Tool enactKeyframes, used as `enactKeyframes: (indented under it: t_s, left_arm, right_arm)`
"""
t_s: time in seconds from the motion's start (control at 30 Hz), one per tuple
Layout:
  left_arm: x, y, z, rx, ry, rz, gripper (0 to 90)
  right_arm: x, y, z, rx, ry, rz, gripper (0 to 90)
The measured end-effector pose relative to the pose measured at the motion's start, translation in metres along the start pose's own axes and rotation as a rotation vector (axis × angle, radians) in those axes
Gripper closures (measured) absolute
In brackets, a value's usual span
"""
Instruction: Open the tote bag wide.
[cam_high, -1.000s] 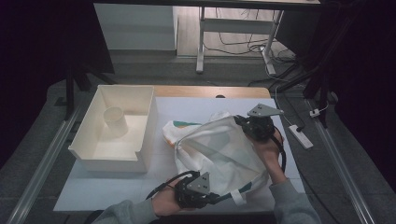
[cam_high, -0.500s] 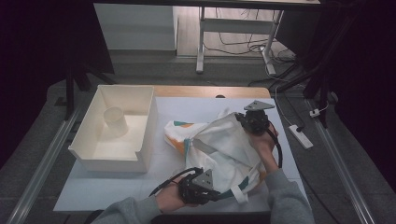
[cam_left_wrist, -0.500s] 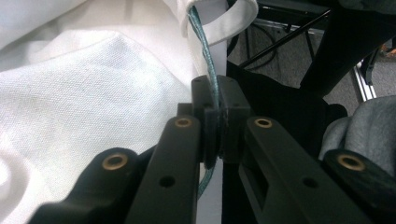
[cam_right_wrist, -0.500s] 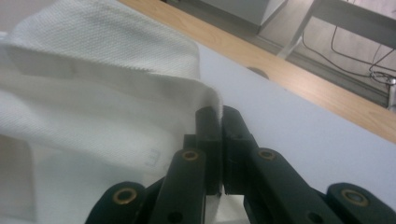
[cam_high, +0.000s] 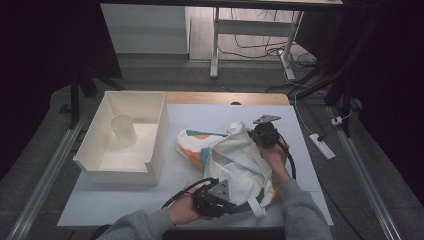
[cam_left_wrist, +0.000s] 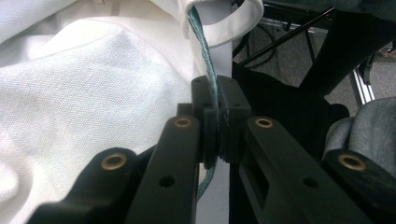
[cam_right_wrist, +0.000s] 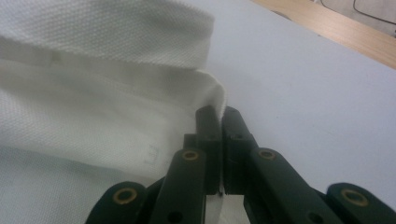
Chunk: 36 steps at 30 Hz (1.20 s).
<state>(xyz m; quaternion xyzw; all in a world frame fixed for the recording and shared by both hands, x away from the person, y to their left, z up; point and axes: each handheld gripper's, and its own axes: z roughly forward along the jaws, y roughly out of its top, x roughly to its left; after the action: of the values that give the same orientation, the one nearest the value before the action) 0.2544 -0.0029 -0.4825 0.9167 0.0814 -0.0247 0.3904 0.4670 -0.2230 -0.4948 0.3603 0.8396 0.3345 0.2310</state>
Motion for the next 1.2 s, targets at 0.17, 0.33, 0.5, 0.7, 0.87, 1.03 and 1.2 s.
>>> enactKeyframes:
  t_s: [0.17, 0.33, 0.5, 0.7, 0.87, 1.03, 1.2]
  left_arm:
    - [0.002, 0.0, 0.001, 0.002, -0.001, 0.0, 86.5]
    - [0.002, 0.0, 0.002, 0.004, 0.007, 0.001, 86.4]
    - [0.002, 0.0, 0.002, 0.006, 0.008, 0.002, 86.4]
    - [0.002, 0.0, 0.002, 0.001, 0.013, 0.004, 85.4]
    - [0.001, -0.001, -0.002, -0.019, 0.029, 0.006, 70.2]
    - [-0.002, 0.001, -0.015, -0.074, 0.084, 0.001, 55.5]
    - [-0.003, 0.006, -0.033, -0.12, 0.144, 0.005, 43.8]
  right_arm:
    - [0.0, -0.003, 0.003, 0.019, 0.012, 0.003, 87.8]
    - [0.0, -0.008, 0.009, 0.046, 0.027, 0.007, 88.0]
    - [-0.001, -0.007, 0.008, 0.042, 0.034, 0.036, 88.0]
    - [-0.002, -0.007, 0.006, 0.032, 0.041, 0.057, 86.6]
    - [0.001, 0.004, -0.017, -0.044, 0.013, 0.066, 56.3]
    - [0.009, 0.01, -0.044, -0.083, 0.044, 0.044, 47.9]
    - [0.015, 0.006, -0.082, -0.158, 0.119, 0.051, 46.2]
